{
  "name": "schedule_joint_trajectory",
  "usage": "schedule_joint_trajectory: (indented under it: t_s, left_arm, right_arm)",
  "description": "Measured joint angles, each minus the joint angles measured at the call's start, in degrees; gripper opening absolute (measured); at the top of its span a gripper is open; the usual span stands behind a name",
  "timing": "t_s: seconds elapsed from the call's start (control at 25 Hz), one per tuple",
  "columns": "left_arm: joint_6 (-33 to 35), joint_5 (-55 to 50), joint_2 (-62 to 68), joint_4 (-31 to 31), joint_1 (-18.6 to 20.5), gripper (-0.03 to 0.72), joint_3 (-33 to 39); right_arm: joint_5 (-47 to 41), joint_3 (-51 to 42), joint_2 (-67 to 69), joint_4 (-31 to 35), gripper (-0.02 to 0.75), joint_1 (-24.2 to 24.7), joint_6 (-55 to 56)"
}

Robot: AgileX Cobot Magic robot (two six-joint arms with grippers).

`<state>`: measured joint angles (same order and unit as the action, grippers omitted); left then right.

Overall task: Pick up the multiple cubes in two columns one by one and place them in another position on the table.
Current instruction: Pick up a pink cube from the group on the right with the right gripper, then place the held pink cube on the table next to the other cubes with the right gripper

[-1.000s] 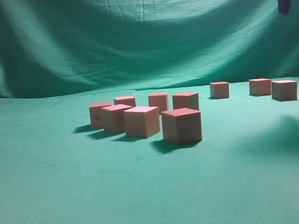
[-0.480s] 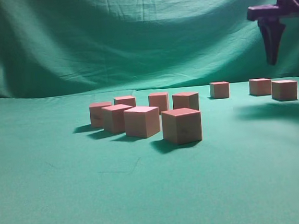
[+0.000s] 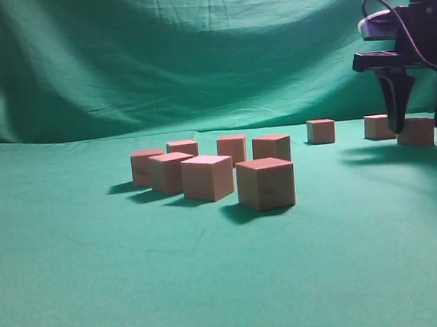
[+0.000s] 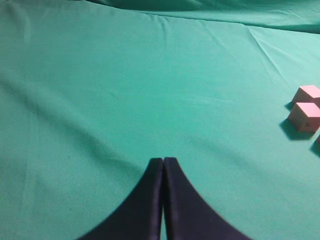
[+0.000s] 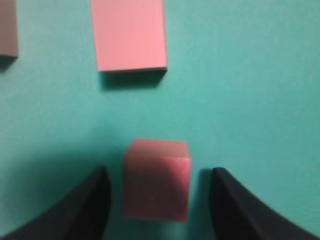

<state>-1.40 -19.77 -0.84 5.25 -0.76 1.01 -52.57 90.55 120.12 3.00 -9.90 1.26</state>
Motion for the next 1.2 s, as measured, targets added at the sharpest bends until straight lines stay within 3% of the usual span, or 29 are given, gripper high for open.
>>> schedule_joint_trajectory:
  t_s: [0.12,0.16,0.28,0.52,0.72,0.96,1.2]
  left_arm:
    - [0.00,0.00,0.00,0.00,0.00,0.000,0.00]
    - [0.00,0.00,0.00,0.00,0.00,0.000,0.00]
    - [0.00,0.00,0.00,0.00,0.00,0.000,0.00]
    - [0.00,0.00,0.00,0.00,0.00,0.000,0.00]
    - [0.00,0.00,0.00,0.00,0.00,0.000,0.00]
    - [0.00,0.00,0.00,0.00,0.00,0.000,0.00]
    - [0.00,0.00,0.00,0.00,0.00,0.000,0.00]
  right_arm:
    - [0.25,0.04,0.05,0.72,0.272,0.00,-0.33]
    - [0.25,0.14,0.05,0.71,0.248,0.00,-0.33]
    - [-1.50,0.98,0.05,1.15,0.258,0.00,-0.47]
    - [-14.03,9.09,-0.50,4.32,0.258,0.00,-0.47]
    - [-17.64,9.65,-8.53,4.69,0.258,-1.69,-0.47]
    - [-16.33,-2.98,-24.24,4.01,0.258,-7.17,0.40]
    - [-9.51,-20.28,-34.96,4.09,0.258,-18.03,0.51]
